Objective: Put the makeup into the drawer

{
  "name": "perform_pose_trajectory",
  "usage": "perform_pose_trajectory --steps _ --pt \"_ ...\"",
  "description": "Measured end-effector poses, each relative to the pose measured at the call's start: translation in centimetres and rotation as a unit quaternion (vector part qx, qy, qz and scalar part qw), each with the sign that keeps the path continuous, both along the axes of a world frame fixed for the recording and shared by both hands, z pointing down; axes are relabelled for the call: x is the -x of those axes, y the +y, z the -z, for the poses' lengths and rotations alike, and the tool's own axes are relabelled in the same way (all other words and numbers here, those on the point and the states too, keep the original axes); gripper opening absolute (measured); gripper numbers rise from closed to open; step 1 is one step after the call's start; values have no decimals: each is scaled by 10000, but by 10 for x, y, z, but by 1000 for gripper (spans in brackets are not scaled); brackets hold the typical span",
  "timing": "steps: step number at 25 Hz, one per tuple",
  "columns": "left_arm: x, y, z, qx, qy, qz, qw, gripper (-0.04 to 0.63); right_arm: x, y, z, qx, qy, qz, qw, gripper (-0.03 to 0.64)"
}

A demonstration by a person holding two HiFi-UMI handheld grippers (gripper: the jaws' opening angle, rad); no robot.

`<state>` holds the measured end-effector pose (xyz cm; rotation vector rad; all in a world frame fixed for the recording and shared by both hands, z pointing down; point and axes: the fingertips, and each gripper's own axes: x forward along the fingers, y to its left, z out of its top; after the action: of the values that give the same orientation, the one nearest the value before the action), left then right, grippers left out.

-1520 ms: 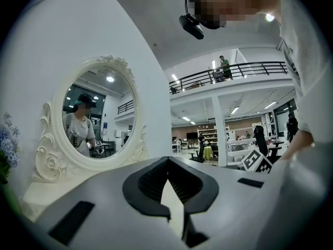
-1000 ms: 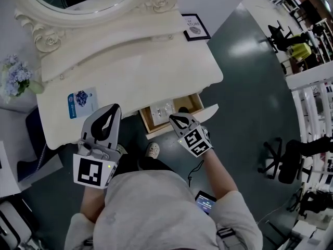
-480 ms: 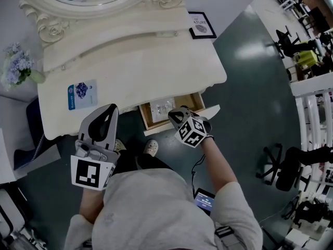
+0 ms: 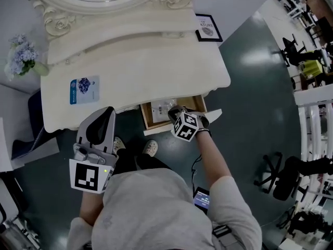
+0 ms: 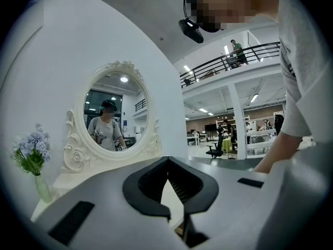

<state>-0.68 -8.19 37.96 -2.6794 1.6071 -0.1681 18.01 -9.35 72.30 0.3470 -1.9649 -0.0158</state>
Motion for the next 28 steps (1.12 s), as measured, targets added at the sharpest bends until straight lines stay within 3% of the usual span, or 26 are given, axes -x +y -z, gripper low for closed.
perform_pose_trajectory --steps 10,17,28 --pt "21 8 1 34 -151 523 9985 14 3 -9 -27 168 388 330 9986 21" --pt "32 8 0 61 -195 790 9967 14 -3 -13 -48 261 928 646 9933 21" --pt "41 1 -1 99 -241 808 9964 14 1 -22 -53 217 1126 764 9905 23"
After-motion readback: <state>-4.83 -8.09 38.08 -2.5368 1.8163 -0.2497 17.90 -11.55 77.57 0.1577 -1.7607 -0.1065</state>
